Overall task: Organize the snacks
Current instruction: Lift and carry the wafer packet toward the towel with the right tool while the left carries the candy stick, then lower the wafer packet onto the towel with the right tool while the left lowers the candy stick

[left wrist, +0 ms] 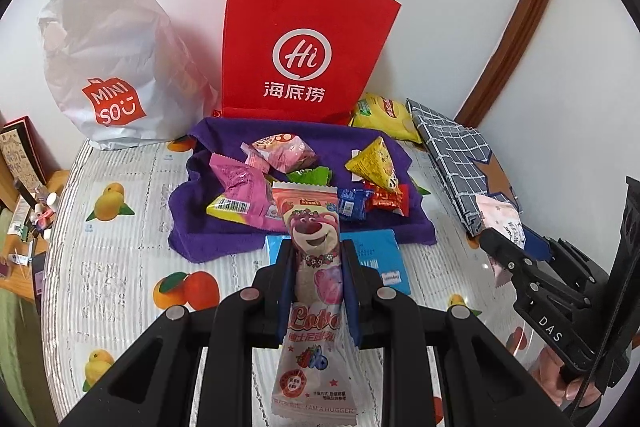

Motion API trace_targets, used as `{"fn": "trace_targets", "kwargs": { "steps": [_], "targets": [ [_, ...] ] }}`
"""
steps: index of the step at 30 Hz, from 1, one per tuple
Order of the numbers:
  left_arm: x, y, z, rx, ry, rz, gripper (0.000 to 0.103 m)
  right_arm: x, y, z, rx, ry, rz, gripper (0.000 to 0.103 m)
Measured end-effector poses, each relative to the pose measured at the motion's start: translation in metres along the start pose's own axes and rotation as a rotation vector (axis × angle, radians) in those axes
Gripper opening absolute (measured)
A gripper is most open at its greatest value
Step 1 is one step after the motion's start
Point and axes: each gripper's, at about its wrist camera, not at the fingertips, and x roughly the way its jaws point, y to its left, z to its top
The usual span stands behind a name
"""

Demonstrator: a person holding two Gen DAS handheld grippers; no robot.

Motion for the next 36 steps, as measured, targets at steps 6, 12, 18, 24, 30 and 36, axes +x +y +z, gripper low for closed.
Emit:
{"fn": "trace_targets", "kwargs": {
  "steps": [6, 12, 18, 24, 30, 36],
  "targets": [
    [0.006, 0.001, 0.011, -0.001, -0.005, 0.002, 0.021, 0.006, -0.003, 0.008, 0.000, -0.006, -0.002, 0.039],
    [0.016, 0.003, 0.021, 0.000, -0.002, 0.005, 0.021, 0.018, -0.005, 0.014, 0.000, 0.002, -0.006, 0.039],
    [0.028, 0.009, 0.032, -0.006, 0.004, 0.009, 0.021, 0.033, -0.009, 0.020, 0.007, 0.012, -0.009, 0.039],
    [0.042, 0.018, 0.040, -0.014, 0.006, 0.019, 0.021, 0.051, -0.015, 0.028, 0.011, 0.020, -0.015, 0.039],
    [0.062, 0.029, 0.046, -0.022, 0.018, 0.021, 0.022, 0.073, -0.021, 0.031, 0.018, 0.043, -0.021, 0.039],
    [0.083, 0.040, 0.051, -0.037, 0.035, 0.028, 0.022, 0.105, -0.027, 0.029, 0.028, 0.085, -0.021, 0.039]
  ]
}}
